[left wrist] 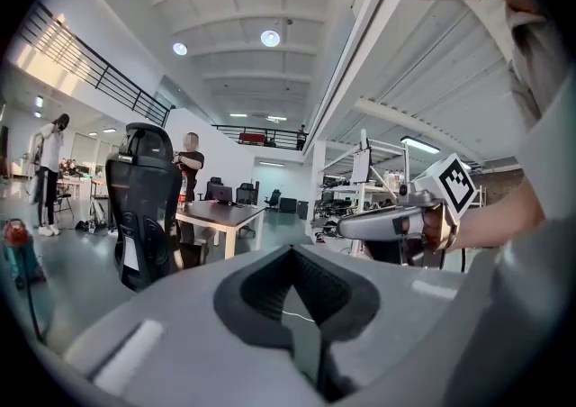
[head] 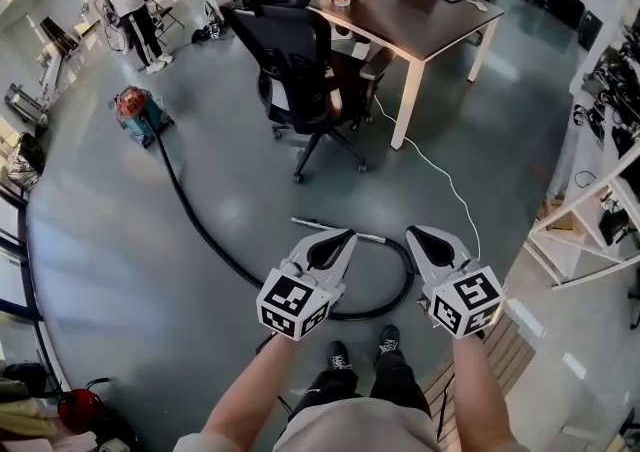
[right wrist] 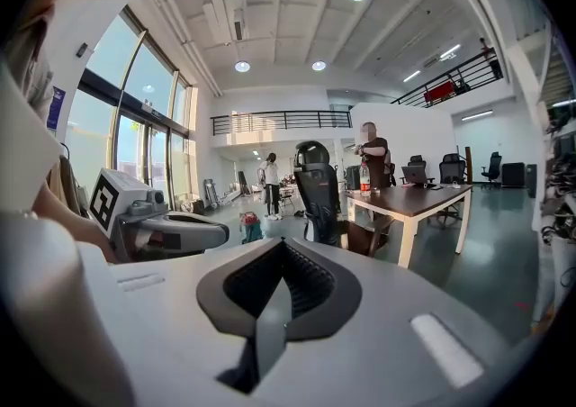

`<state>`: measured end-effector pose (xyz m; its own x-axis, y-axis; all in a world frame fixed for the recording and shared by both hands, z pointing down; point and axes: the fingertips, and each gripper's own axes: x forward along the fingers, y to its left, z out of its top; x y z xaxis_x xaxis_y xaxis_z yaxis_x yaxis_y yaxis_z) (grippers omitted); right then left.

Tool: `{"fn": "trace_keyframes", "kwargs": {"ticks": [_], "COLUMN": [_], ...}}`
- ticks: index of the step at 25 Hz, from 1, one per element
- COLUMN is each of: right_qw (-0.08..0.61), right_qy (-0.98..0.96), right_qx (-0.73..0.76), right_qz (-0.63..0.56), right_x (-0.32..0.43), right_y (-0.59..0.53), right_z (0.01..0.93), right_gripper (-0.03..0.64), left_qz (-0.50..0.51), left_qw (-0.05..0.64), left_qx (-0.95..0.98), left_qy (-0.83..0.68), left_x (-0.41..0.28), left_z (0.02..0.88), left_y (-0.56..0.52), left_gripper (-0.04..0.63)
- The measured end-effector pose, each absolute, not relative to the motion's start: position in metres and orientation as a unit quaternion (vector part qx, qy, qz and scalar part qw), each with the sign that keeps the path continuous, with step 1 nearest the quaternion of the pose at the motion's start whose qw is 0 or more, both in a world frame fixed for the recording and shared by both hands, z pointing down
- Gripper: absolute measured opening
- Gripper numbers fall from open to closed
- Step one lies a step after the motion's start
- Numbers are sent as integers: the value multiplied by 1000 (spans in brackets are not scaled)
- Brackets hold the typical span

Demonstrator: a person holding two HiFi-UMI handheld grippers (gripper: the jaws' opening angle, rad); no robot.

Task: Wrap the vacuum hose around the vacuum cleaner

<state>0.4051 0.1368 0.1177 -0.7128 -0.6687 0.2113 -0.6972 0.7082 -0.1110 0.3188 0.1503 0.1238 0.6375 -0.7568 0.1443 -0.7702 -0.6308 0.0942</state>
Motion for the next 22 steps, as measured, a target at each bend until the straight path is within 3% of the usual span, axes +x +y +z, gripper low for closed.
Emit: {"fn": "trace_keyframes", "kwargs": {"ticks": [15,22], "right_qw": [93,137], "right_qy": [-932,-925], "right_qx": [334,333], "right_qz": [108,123], "right_x": [436,440], "right_y": [74,45], "right_z": [142,226], "right_gripper": [25,25], "left_qz": [75,143], "left_qw": [84,114], "left_qx": [884,876], "left_qy": [-454,-446], "left_x": [350,344], "left_z": [143,248], "left_y": [90,52], "left_gripper": [0,0]}}
